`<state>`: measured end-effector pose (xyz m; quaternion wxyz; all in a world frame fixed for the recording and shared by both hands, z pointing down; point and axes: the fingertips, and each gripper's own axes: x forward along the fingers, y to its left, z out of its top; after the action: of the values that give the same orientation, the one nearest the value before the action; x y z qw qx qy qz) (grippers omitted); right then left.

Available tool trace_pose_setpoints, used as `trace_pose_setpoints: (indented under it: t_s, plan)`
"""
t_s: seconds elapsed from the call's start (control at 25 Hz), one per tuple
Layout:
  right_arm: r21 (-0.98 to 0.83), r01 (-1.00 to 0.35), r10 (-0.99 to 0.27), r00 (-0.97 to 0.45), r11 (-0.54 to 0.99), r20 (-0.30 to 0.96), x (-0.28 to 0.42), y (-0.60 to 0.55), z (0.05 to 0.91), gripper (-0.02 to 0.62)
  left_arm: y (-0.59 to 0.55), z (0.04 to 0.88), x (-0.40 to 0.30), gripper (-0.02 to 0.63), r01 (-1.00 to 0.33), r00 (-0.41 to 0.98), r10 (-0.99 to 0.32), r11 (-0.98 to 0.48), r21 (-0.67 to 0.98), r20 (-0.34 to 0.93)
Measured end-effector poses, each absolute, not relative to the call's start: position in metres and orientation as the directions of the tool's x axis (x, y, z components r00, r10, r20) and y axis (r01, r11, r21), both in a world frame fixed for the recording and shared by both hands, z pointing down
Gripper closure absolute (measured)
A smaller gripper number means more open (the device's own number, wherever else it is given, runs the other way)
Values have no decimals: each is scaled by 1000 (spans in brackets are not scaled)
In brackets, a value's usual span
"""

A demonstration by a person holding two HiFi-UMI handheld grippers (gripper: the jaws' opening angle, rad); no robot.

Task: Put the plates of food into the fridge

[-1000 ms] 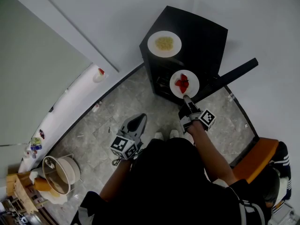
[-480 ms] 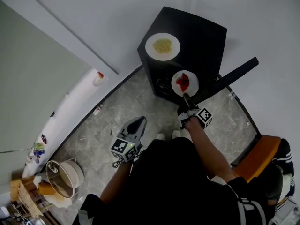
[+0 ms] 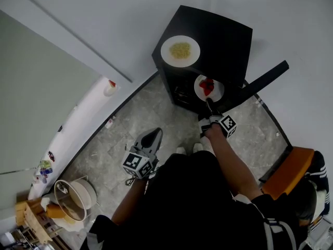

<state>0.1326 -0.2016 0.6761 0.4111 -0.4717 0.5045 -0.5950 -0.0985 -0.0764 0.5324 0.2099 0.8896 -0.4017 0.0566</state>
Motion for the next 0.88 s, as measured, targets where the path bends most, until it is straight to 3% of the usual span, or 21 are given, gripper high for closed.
trace_pose_setpoints:
  t_s: [0.88]
  plan:
    - [-986, 26, -985, -61, -163, 161, 147, -241, 676, 561, -78, 537, -104, 577, -741, 667, -694, -579, 340, 272]
